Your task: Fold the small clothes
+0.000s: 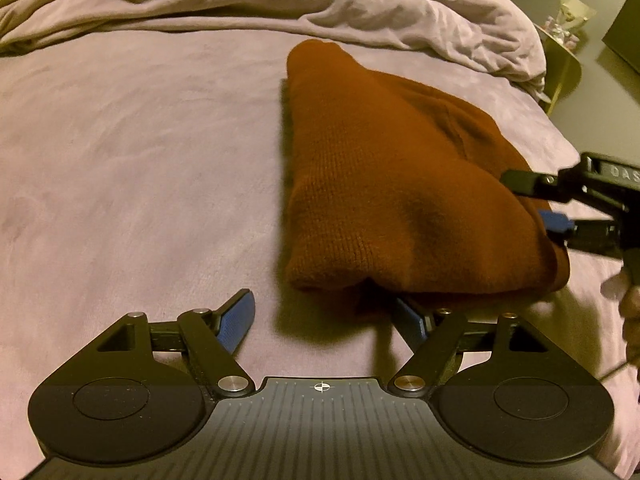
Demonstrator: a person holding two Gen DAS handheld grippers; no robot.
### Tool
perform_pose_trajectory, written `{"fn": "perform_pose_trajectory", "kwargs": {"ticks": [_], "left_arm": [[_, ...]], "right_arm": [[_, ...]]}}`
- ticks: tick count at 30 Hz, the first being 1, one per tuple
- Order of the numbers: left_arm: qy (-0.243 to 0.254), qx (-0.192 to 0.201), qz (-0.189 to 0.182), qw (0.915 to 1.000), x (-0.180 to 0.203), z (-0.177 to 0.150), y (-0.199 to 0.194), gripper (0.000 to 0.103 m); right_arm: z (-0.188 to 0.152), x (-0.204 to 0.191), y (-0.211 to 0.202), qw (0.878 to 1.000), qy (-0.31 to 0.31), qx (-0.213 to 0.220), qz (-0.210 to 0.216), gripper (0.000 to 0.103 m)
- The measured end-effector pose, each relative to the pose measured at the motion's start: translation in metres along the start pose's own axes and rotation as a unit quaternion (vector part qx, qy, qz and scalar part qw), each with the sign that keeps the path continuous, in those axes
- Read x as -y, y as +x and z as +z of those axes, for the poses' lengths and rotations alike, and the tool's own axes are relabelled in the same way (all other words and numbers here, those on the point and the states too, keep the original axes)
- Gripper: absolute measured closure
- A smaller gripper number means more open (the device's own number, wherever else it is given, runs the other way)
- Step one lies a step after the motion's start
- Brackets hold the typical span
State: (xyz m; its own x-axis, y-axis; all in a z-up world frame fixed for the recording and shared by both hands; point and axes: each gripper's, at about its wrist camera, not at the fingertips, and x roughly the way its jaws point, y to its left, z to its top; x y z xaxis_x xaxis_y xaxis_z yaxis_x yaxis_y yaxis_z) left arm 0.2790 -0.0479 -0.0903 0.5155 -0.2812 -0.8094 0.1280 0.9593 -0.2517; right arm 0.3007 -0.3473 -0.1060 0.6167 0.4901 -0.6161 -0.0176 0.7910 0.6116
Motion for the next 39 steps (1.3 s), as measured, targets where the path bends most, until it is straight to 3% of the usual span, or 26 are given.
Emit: {"fn": "perform_pose_trajectory", "kwargs": {"ticks": [4,6,7,9,10,12,15,18,22,24,25,27,30,35,39], "left_arm": [[-0.004,0.002,0.005,1.0,0.001,-0.001,0.0,0.022],[-0.002,0.0,0.007,1.0,0.003,-0.001,0.0,0.022],[-0.002,-0.001,0.008,1.0,0.003,-0.001,0.0,0.021],[-0.004,-0.003,0.01,0.9999,0.003,0.0,0.002,0.021],[-0.005,-0.004,0.011,0.9999,0.003,0.001,0.002,0.021],[-0.008,-0.005,0.013,0.9999,0.004,0.002,0.002,0.021],[-0.01,-0.008,0.012,0.9998,0.002,0.003,0.001,0.021],[-0.015,-0.01,0.006,0.9998,-0.001,0.004,0.001,0.021],[-0.015,-0.009,0.002,0.9998,-0.002,0.003,0.002,0.018],[-0.01,-0.008,0.006,0.9999,0.0,0.001,0.001,0.018],[-0.007,-0.007,0.008,0.9999,0.0,0.001,0.0,0.018],[-0.006,-0.008,0.007,0.9999,-0.001,-0.001,-0.007,0.018],[-0.021,0.003,0.0,0.9998,-0.011,0.002,-0.024,0.018],[-0.033,0.038,-0.025,0.9984,-0.014,0.02,-0.052,0.017],[-0.028,0.039,-0.062,0.9969,0.003,0.043,-0.044,0.016]], "right_arm": [[0.002,-0.002,0.011,1.0,0.014,0.0,0.025,0.049],[0.006,-0.01,0.02,1.0,0.002,0.002,0.017,0.051],[0.007,-0.016,0.025,1.0,-0.012,0.005,0.003,0.055],[0.009,-0.027,0.031,0.998,-0.048,0.003,-0.037,0.084],[0.009,-0.032,0.033,0.996,-0.066,0.005,-0.058,0.086],[0.006,-0.05,0.031,0.987,-0.126,0.022,-0.102,0.089],[0.003,-0.073,0.01,0.967,-0.193,0.088,-0.139,0.091],[0.001,-0.074,-0.009,0.956,-0.215,0.122,-0.156,0.091],[-0.007,-0.05,-0.005,0.938,-0.227,0.123,-0.231,0.091],[-0.01,-0.032,0.006,0.943,-0.22,0.097,-0.228,0.086],[-0.012,-0.029,0.007,0.945,-0.219,0.103,-0.219,0.083],[-0.013,-0.03,0.0,0.946,-0.215,0.113,-0.213,0.067],[-0.013,-0.026,-0.022,0.955,-0.192,0.124,-0.191,0.056],[-0.022,-0.016,-0.047,0.965,-0.154,0.137,-0.16,0.055],[-0.019,-0.005,-0.042,0.98,-0.097,0.12,-0.128,0.057]]}}
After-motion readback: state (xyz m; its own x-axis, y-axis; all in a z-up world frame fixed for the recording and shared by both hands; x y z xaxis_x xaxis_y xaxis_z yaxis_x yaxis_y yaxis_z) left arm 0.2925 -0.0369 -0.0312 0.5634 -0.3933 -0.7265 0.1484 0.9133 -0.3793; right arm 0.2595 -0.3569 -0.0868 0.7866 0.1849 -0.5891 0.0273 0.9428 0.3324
